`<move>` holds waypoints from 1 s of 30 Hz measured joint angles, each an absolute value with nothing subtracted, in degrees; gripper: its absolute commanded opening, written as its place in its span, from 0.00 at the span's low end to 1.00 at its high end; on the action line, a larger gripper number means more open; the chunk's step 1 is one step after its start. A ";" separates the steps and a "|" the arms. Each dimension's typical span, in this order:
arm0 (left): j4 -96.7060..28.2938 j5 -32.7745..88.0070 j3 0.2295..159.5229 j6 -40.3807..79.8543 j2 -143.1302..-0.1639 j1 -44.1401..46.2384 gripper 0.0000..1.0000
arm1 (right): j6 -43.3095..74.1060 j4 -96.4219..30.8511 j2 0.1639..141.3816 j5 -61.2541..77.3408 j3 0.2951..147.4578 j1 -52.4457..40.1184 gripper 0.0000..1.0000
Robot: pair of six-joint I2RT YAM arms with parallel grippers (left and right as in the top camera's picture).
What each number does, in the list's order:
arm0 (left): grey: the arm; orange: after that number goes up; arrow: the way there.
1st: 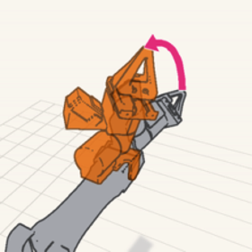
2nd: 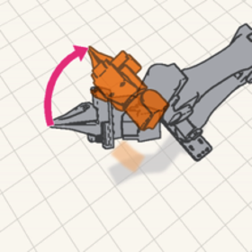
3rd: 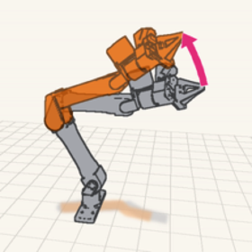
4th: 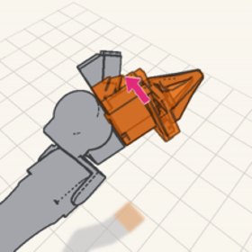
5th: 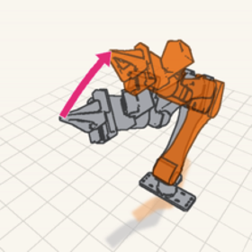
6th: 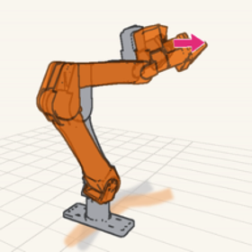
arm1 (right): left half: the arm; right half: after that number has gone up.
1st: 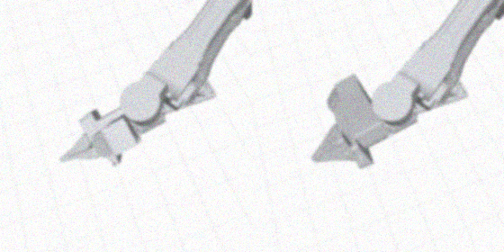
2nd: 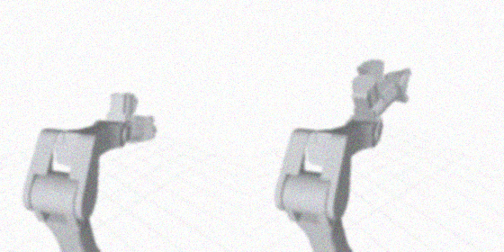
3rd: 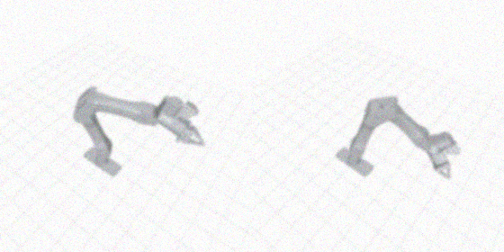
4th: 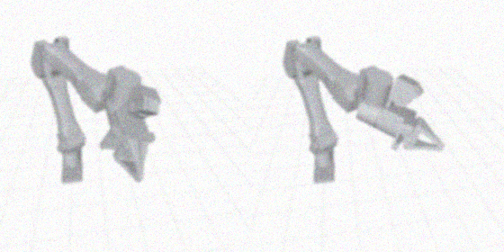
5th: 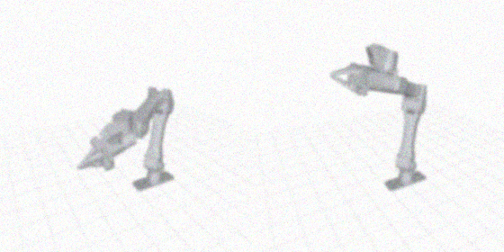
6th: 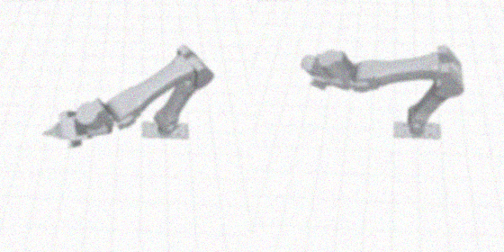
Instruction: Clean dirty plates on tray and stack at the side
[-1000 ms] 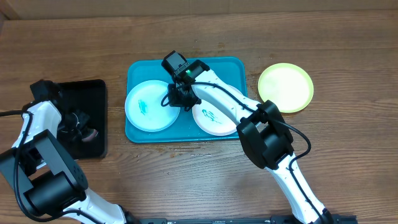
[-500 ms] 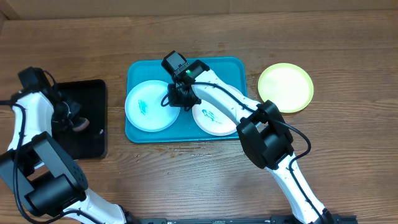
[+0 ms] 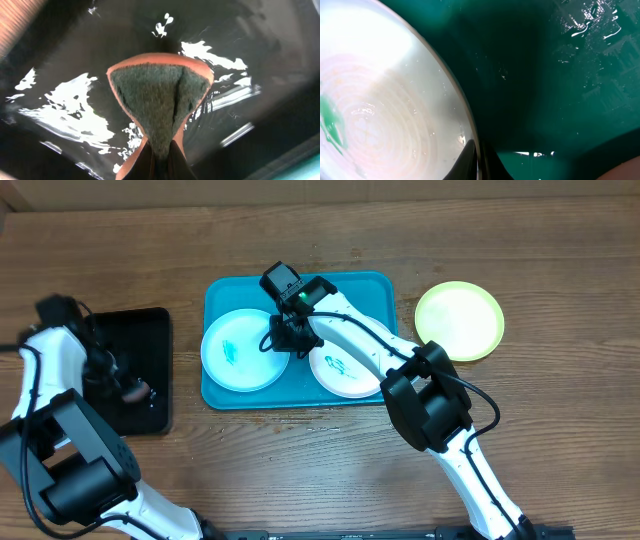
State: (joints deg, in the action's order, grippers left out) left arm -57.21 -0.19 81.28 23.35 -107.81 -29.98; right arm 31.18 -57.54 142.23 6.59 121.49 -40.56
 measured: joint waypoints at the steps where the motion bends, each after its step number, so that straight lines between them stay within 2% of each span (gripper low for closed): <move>1: -59.37 0.01 84.05 22.98 -107.81 -29.98 0.04 | 31.14 -57.52 142.23 6.61 121.49 -40.56 0.04; 5: -64.66 4.29 91.48 19.00 -107.09 -29.58 0.04 | 31.09 -57.49 142.23 6.66 121.49 -40.56 0.04; 12: -65.39 12.62 91.53 14.09 -106.21 -23.20 0.04 | 31.09 -57.45 142.23 6.61 121.49 -40.77 0.04; 22: -58.19 15.27 81.73 13.08 -106.19 -7.27 0.04 | 34.33 -59.18 141.75 -0.14 121.51 -42.46 0.04; 30: -51.70 14.76 78.50 14.59 -106.19 0.10 0.04 | 37.60 -63.00 141.32 -4.16 121.67 -42.46 0.04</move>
